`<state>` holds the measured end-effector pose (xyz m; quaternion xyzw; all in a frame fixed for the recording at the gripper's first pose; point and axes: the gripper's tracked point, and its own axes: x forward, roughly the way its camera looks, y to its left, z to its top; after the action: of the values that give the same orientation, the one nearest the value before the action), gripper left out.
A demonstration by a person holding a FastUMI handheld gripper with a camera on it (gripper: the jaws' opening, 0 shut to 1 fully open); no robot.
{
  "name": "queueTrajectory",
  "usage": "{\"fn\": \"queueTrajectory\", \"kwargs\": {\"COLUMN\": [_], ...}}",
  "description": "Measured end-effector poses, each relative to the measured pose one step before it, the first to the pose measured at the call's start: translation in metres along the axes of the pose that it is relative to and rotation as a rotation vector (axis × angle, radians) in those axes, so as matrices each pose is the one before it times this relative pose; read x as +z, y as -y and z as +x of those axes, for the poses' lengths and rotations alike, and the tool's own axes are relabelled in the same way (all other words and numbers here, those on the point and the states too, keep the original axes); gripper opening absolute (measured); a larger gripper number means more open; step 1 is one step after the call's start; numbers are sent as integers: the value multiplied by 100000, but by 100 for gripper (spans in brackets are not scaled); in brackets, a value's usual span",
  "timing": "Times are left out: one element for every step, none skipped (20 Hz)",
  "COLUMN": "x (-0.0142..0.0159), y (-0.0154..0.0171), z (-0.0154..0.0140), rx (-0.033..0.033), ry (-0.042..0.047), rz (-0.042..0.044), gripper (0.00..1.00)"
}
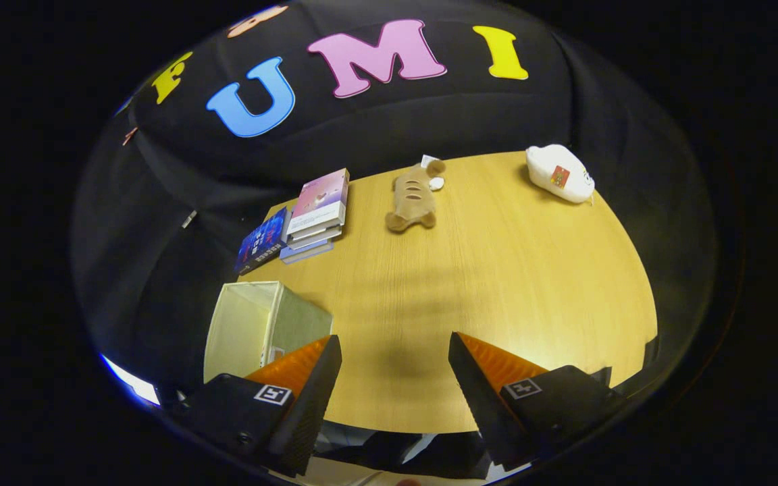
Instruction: Open the storage box then place both shoes into the box .Put the left shoe in first, then the right shoe, with the right side of both shoes facing outward in a uniform manner.
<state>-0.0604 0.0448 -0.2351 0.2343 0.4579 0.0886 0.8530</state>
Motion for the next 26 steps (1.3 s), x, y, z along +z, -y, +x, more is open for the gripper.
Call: {"fn": "queueTrajectory", "kwargs": {"x": [243, 151, 367, 459, 456, 737, 870, 931, 970, 560, 1154, 1093, 1088, 996, 852, 860, 663, 674, 696, 680, 389, 251, 291, 124, -49, 116], "y": [669, 594, 648, 515, 556, 563, 520, 480, 350, -40, 328, 327, 471, 328, 311, 255, 202, 83, 160, -6, -35, -111, -200, -339, -324, -49], "z": [-267, -322, -263, -381, -289, -283, -344, -351, -298, 448, -399, -413, -275, -240, -205, -171, -53, -94, -135, -117, -129, -169, -156, -248, -183, -143], "rx": [-1028, -843, -695, -427, -617, -541, -739, -405, -297, -402, -198, -297, -548, -82, -331, -57, -62, 99, -108, 175, 114, 348, 781, 881, 1075, 858], "ry": [1893, 1569, 1749, 2149, 2565, 3273, 4335, 4493, 4796, 5129, 5188, 5211, 4869, 4529, 3842, 3326, 2810, 2576, 3161, 2728, 2652, 2121, 1922, 1116, 482, 351], "rz": [-3199, -2712, -1885, -1513, -1502, -1572, -1605, -1551, -1399, -917, -651, -1043, -1560, -1649, -1750, -2025, -2012, -1804, -1394, -1292, -1648, -1985, -2060, -2190, -2232, -1875], "gripper": [98, 98, 98, 98, 98, 98, 98, 98, 98, 98, 98, 98, 97, 98, 98, 98, 98, 99, 99, 99, 99, 99, 99, 98, 98, 98]}}
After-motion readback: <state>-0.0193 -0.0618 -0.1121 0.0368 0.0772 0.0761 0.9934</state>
